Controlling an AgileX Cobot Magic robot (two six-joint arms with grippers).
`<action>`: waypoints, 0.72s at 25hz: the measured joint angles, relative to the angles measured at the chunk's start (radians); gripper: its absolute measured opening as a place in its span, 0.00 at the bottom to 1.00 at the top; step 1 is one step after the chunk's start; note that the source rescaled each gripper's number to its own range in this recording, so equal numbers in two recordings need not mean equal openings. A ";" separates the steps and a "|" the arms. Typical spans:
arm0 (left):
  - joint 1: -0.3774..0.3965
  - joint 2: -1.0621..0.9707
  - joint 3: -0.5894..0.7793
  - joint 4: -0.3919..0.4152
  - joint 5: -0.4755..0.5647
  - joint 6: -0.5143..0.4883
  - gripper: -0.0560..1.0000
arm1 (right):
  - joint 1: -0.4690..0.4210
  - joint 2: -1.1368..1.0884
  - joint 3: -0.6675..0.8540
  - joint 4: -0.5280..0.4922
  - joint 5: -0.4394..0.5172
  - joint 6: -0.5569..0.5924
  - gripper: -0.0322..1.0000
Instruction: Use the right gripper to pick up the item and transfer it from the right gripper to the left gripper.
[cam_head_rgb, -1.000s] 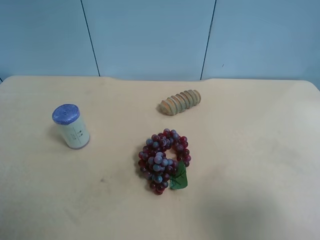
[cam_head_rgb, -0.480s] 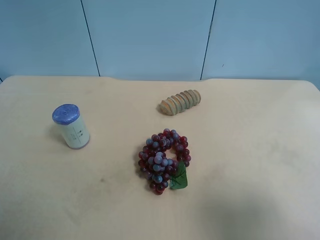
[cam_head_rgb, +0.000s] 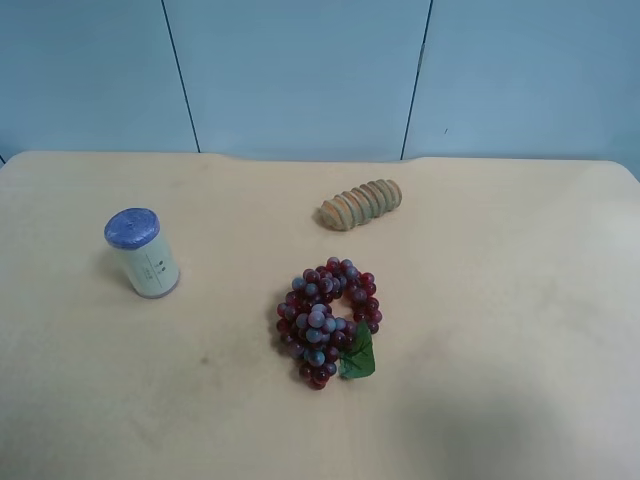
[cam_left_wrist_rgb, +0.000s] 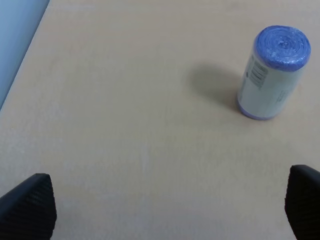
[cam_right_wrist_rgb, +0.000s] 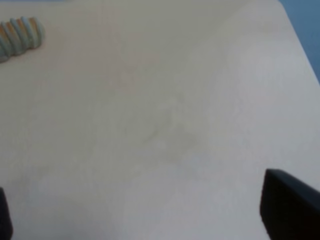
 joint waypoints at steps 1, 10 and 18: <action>0.000 0.000 0.000 0.000 0.000 0.000 0.78 | 0.000 0.000 0.000 0.000 0.000 0.000 1.00; 0.000 0.000 0.005 0.000 0.000 0.000 0.78 | 0.000 0.000 0.000 0.000 0.000 0.000 1.00; 0.000 0.000 0.005 0.000 0.000 0.000 0.78 | 0.000 0.000 0.000 0.000 0.000 0.000 1.00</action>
